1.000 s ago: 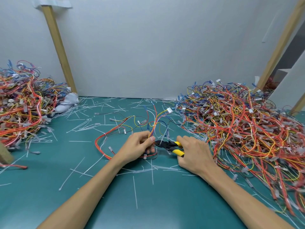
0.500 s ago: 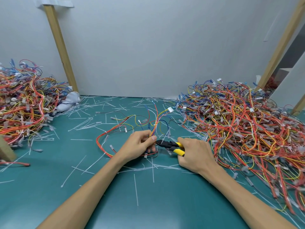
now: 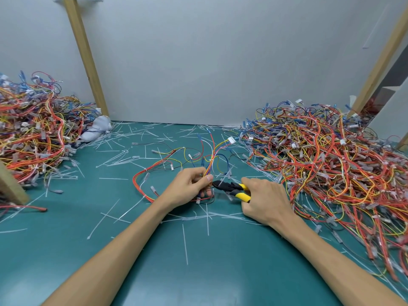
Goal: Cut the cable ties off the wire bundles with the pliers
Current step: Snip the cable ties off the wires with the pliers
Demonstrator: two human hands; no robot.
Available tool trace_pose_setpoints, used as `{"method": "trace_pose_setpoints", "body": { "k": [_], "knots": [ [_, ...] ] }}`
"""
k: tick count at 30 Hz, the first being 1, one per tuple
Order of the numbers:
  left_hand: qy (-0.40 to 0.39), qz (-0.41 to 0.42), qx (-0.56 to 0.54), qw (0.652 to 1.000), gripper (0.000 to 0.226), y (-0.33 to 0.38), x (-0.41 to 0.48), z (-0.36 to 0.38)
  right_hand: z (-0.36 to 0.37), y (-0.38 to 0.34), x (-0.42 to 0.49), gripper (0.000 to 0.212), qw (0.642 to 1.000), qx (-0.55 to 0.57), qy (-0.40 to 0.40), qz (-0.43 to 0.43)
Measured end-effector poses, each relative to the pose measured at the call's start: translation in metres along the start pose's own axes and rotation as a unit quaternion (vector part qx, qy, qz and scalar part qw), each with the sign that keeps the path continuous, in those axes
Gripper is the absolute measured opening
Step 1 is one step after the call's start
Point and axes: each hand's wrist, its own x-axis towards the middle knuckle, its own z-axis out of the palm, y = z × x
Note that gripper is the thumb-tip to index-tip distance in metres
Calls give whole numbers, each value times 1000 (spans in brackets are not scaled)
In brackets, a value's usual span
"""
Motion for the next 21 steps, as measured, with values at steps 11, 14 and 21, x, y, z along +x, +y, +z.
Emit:
{"method": "trace_pose_setpoints", "body": {
  "k": [11, 14, 21],
  "knots": [
    [11, 6, -12, 1000, 24, 0, -1, -1, 3, 3, 1, 34, 997, -26, 67, -28],
    [11, 10, -16, 1000, 23, 1, -2, -1, 2, 2, 1, 37, 996, -37, 77, -33],
    [7, 4, -25, 1000, 24, 3, -4, 1, -1, 0, -3, 21, 996, -46, 70, -14]
  ]
}}
